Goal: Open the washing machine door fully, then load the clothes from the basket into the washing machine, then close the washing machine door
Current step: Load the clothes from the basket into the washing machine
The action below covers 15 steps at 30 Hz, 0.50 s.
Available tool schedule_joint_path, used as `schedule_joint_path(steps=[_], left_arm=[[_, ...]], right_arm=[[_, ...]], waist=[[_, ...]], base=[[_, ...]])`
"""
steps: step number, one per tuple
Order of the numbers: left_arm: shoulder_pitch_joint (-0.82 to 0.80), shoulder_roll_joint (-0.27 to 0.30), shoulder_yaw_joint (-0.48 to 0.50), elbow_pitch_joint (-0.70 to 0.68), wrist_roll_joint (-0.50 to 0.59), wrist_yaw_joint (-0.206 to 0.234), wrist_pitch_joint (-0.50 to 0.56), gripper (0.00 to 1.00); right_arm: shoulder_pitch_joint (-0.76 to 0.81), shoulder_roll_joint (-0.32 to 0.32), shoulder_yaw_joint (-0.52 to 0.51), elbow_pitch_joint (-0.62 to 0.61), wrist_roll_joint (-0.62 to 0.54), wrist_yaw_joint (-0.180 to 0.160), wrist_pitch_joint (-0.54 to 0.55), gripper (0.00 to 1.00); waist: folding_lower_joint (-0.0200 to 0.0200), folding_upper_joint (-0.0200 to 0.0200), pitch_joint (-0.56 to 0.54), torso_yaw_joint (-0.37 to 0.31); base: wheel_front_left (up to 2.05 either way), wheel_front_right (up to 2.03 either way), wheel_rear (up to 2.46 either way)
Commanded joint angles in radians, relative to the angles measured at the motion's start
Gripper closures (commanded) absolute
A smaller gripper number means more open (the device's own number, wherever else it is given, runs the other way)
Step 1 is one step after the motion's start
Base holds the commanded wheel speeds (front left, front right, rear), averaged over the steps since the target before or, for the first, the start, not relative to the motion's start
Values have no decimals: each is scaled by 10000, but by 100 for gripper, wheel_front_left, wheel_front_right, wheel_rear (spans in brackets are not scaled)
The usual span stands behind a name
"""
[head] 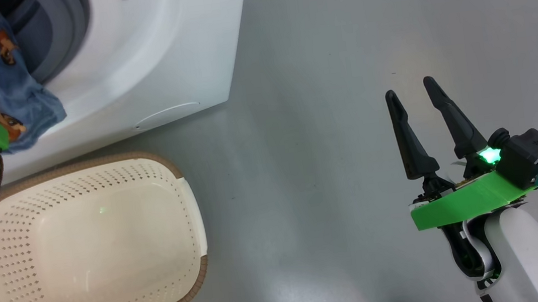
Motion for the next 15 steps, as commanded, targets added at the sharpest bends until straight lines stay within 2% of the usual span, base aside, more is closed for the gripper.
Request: schedule_joint_path(steps=[1, 7, 15], left_arm=[[-263, 438, 131, -109, -42, 12, -95, 100], [-636, 387, 121, -697, -76, -59, -1217, 100], [-1593, 873, 210, -1421, -10, -78, -1462, 100]], right_arm=[[21, 38, 137, -220, -145, 75, -80, 0], [7, 51, 110, -297, -188, 75, -80, 0], [-123, 83, 285, -451, -208, 75, -80, 0]], waist=[[0, 0, -16, 27], [0, 0, 140, 153], [0, 0, 914, -102]], base=[[0, 0, 0], [0, 0, 0], [0, 0, 0]])
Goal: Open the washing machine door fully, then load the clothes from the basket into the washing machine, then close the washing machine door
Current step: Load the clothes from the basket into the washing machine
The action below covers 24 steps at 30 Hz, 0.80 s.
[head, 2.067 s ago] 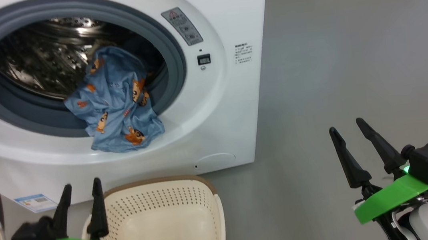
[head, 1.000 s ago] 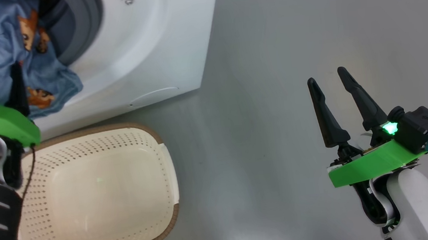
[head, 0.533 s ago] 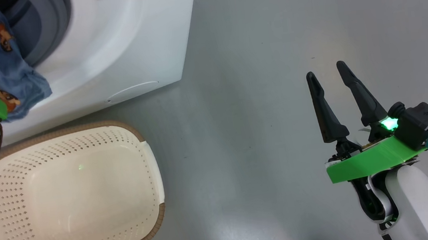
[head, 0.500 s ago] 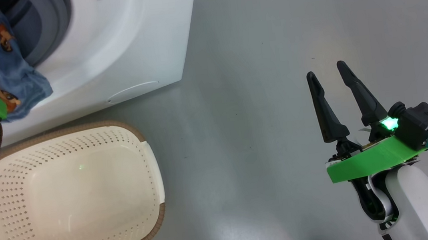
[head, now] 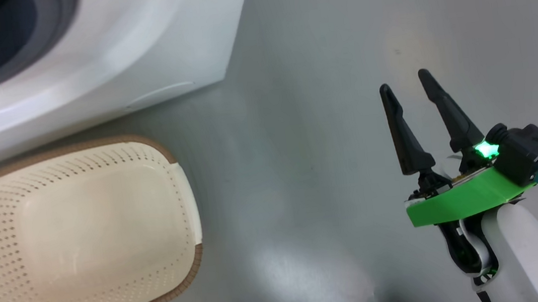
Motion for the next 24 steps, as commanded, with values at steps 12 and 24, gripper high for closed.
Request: schedule_joint_path(steps=[12, 24], left_arm=[[182, 561, 2822, -2074, 1102, 354, -132, 0], [237, -54, 2263, -287, 934, -10, -133, 0]], right_arm=[[26, 65, 140, -428, 4, 75, -82, 0], [-77, 67, 237, -124, 62, 75, -82, 0]], waist=[[0, 0, 642, -416], [0, 0, -164, -87]], base=[[0, 0, 0], [0, 0, 0]])
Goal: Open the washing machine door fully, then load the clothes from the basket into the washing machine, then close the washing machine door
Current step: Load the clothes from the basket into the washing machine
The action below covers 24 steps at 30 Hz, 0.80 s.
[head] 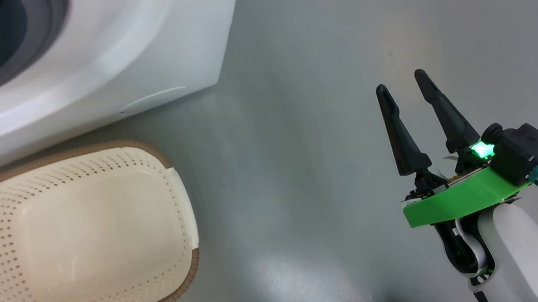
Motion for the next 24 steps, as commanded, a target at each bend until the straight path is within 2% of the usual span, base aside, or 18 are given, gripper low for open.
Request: schedule_joint_path(steps=[1, 12, 24], left_arm=[[201, 360, 34, -187, -74, -38, -50, 0], [2298, -47, -64, -1269, -89, -53, -51, 0], [5017, -508, 486, -2746, 500, -54, -51, 0]], right_arm=[[50, 0, 191, -145, 39, 75, -82, 0], [183, -281, 265, 286, 218, 75, -82, 0], [639, -870, 424, 786, 760, 75, -82, 0]], waist=[[0, 0, -367, 143], [0, 0, -2076, 540], [0, 0, -3958, 1247]], base=[[0, 0, 0], [0, 0, 0], [0, 0, 0]])
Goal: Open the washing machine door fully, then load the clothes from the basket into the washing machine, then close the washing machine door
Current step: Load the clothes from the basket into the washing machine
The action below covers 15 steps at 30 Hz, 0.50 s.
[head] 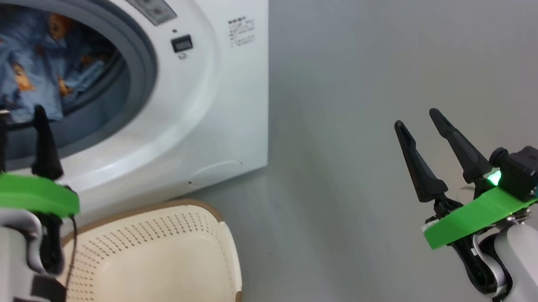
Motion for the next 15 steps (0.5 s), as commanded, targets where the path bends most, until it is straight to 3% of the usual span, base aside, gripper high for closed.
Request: schedule_joint_path(steps=[1, 15], left_arm=[[200, 301, 314, -344, 126, -32, -53, 0], [3451, -284, 1094, -2701, 579, -32, -53, 0]], right_arm=[[163, -100, 192, -175, 123, 75, -82, 0], [934, -506, 180, 125, 614, 75, -82, 0]], waist=[[0, -1, -910, 562], [0, -1, -2526, 1327]], base=[[0, 0, 0], [0, 0, 0]])
